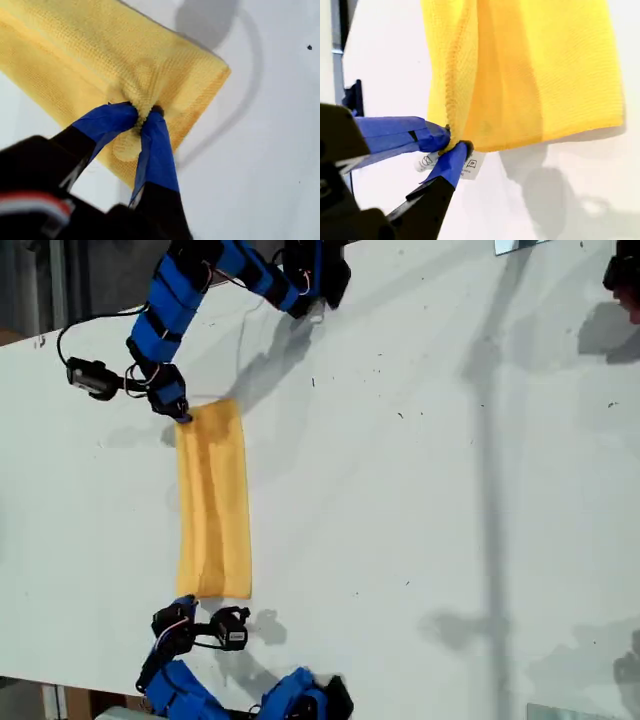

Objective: Grasp corners of a square towel and fold twice.

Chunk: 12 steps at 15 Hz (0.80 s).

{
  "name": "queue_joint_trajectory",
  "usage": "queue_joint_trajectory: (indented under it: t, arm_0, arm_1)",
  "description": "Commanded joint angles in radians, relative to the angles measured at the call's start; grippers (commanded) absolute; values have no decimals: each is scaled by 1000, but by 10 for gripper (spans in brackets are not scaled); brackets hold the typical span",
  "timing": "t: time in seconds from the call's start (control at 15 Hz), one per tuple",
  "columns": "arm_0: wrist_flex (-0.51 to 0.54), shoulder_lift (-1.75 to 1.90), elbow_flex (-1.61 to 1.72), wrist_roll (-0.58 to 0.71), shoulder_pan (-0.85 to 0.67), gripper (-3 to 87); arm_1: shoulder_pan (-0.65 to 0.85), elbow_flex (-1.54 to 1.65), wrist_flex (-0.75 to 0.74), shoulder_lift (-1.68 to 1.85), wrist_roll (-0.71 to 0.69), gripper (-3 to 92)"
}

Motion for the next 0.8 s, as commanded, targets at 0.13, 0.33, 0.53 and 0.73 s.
queue_joint_trajectory:
  t: [0.13,0.33,0.53,0.73]
  arm_0:
    - [-64,112,117,-54,64,-4]
    - [-55,130,130,-69,101,-4]
    - [-35,291,239,-112,175,-4]
    - [-61,405,408,-172,202,-4]
  arm_1:
    - [-69,-8,32,-38,101,-1]
    - [-75,-15,100,-48,175,-1]
    - [-80,18,155,17,179,-1]
    - [-66,75,164,26,179,-1]
